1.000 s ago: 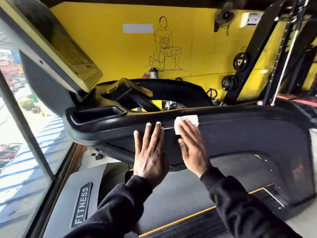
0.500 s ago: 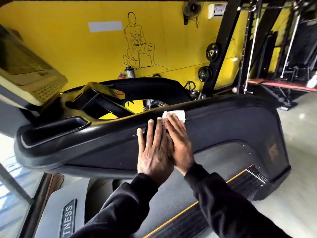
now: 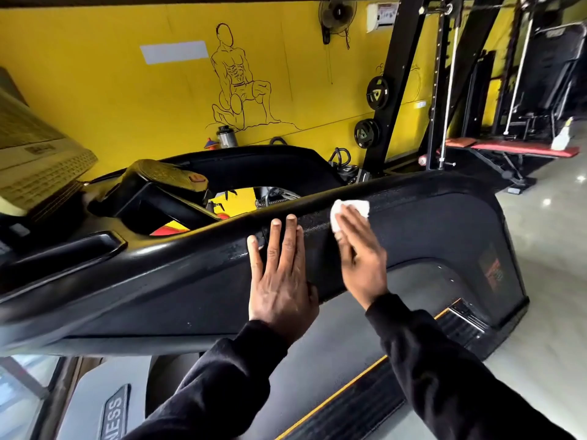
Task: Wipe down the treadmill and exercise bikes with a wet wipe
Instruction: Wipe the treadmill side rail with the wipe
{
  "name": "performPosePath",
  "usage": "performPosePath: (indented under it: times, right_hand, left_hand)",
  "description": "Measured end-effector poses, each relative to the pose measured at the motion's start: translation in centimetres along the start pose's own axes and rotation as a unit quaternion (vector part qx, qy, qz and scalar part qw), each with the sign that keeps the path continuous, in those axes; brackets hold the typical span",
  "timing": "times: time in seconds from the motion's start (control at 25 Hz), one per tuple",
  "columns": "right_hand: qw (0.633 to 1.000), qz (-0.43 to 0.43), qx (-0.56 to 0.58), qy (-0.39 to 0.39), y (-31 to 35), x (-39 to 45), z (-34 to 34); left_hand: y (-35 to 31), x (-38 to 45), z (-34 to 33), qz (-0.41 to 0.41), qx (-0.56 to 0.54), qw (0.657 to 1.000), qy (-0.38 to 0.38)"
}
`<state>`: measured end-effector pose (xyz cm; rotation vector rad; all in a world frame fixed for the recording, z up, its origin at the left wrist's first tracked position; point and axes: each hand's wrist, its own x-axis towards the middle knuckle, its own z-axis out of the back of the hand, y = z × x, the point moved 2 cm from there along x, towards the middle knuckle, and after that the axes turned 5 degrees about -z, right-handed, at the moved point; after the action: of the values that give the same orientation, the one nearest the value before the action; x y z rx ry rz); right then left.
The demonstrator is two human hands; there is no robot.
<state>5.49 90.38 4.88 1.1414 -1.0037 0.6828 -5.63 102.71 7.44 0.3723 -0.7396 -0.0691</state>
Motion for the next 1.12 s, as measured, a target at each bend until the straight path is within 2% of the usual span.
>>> performPosePath:
  times: [0.08, 0.12, 0.2, 0.28, 0.4, 0.44, 0.52, 0.6, 0.64, 0.72, 0.8, 0.92, 0.96, 1.04, 1.12]
  right_hand:
    - [0.997, -0.062, 0.000, -0.036, 0.0, 1.0, -0.3]
    - [0.999, -0.048, 0.004, -0.019, 1.1, 0.9, -1.0]
    - [0.998, 0.039, 0.021, 0.049, 1.7, -0.3, -1.4]
    - [0.997, 0.060, 0.005, 0.050, -1.1, 0.3, 0.4]
    - [0.997, -0.065, -0.004, -0.038, -4.2, 2.5, 1.5]
    - [0.997, -0.073, 0.000, -0.041, -3.6, 2.6, 1.0]
    - [1.000, -0.007, 0.020, 0.012, -2.1, 1.2, 0.1]
    - [0.998, 0.043, 0.005, 0.041, -3.9, 0.6, 1.2]
    - [0.999, 0.029, -0.001, 0.022, -5.5, 1.0, 2.0]
    - [0.997, -0.062, -0.011, -0.035, -7.7, 2.4, 2.8]
    - [0.994, -0.096, -0.005, -0.043, -6.7, 3.0, 2.2]
    - [0.999, 0.013, 0.011, 0.039, -6.7, 1.3, 2.7]
    - [0.999, 0.022, 0.000, 0.041, -8.1, 1.5, 3.6]
    - [0.999, -0.040, -0.014, -0.008, -10.9, 2.8, 5.0]
    - [0.994, -0.107, -0.012, -0.034, -10.8, 3.6, 4.7]
  left_hand:
    - [-0.8, 0.7, -0.1, -0.004, -0.001, 1.000, 0.009]
    - [-1.2, 1.1, -0.2, -0.008, -0.010, 1.000, 0.006]
    - [-1.8, 1.6, -0.4, -0.010, -0.021, 1.000, 0.001]
    - [-2.2, 2.1, -0.7, -0.014, -0.008, 1.000, 0.010]
    - [-3.4, 3.4, -0.8, -0.029, 0.003, 0.999, 0.016]
    - [-3.9, 3.9, -0.9, -0.034, -0.002, 0.999, 0.013]
    - [-4.7, 4.6, -1.1, -0.036, -0.021, 0.999, -0.002]
    - [-5.3, 5.0, -1.5, -0.036, -0.020, 0.999, 0.002]
    - [-5.6, 5.2, -1.7, -0.037, -0.011, 0.999, 0.012]
    - [-6.3, 6.0, -2.0, -0.039, 0.000, 0.999, 0.024]
    - [-7.4, 6.8, -2.4, -0.045, -0.009, 0.999, 0.018]
    - [-8.7, 7.5, -2.9, -0.049, -0.017, 0.999, 0.009]
    - [-8.8, 7.7, -3.1, -0.049, -0.011, 0.999, 0.014]
    - [-9.2, 8.3, -3.4, -0.046, 0.007, 0.998, 0.032]
    - [-10.0, 9.0, -3.5, -0.045, 0.002, 0.998, 0.042]
